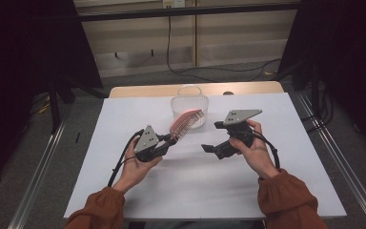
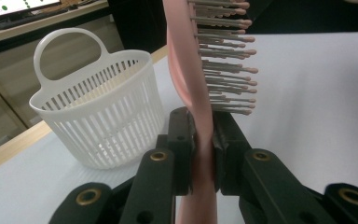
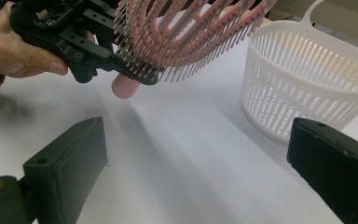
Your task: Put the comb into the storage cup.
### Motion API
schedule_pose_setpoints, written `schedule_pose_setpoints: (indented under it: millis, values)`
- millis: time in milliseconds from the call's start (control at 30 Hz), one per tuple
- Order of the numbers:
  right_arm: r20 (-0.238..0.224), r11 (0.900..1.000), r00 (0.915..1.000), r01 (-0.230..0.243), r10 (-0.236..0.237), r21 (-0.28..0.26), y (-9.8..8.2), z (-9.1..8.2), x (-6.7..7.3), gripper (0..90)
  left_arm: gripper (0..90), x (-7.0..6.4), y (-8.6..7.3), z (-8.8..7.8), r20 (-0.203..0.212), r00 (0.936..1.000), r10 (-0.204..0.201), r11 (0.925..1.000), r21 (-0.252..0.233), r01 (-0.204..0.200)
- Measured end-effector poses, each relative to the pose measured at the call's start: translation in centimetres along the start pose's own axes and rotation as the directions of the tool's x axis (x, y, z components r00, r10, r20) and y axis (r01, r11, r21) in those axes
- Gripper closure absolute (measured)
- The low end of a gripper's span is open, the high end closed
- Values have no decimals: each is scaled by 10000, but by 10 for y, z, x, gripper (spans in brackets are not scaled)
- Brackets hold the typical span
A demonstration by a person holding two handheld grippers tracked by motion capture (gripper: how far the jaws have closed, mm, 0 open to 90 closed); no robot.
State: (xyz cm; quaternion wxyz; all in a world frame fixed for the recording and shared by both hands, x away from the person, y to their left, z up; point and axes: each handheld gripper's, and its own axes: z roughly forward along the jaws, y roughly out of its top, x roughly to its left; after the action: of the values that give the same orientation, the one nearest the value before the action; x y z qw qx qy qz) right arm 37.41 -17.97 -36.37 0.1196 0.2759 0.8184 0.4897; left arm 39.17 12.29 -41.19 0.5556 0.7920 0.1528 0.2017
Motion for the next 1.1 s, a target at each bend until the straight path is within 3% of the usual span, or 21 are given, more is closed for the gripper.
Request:
schedule_pose_setpoints:
  millis: [233, 433, 600, 700, 800, 1100]
  values:
    - [16, 9917, 9980, -623, 628, -1121, -5, 0, 2, 43, 797, 1, 0, -2, 133, 9990, -420, 9979, -482, 426]
    - [-274, 9849, 9948, -1008, 979, -1408, -9, 4, 2, 60, 797, 3, 0, -6, 211, 9978, -629, 9958, -651, 642]
    - [-128, 9832, 9984, -572, 558, -1731, -10, 10, 7, 65, 797, 3, 0, -10, 549, 9938, -971, 9903, -948, 1020]
    - [-445, 9756, 9970, -710, 631, -2075, -9, 9, 9, 55, 797, 2, 0, -13, 784, 9905, -1128, 9870, -1060, 1207]
    - [-706, 9593, 9946, -926, 763, -2667, -8, 7, 12, 46, 797, -1, 0, -15, 819, 9899, -1157, 9857, -1132, 1246]
    - [-1233, 9407, 9895, -1119, 757, -3203, -5, 5, 15, 38, 797, -8, 4, -22, 1139, 9869, -1144, 9835, -1272, 1287]
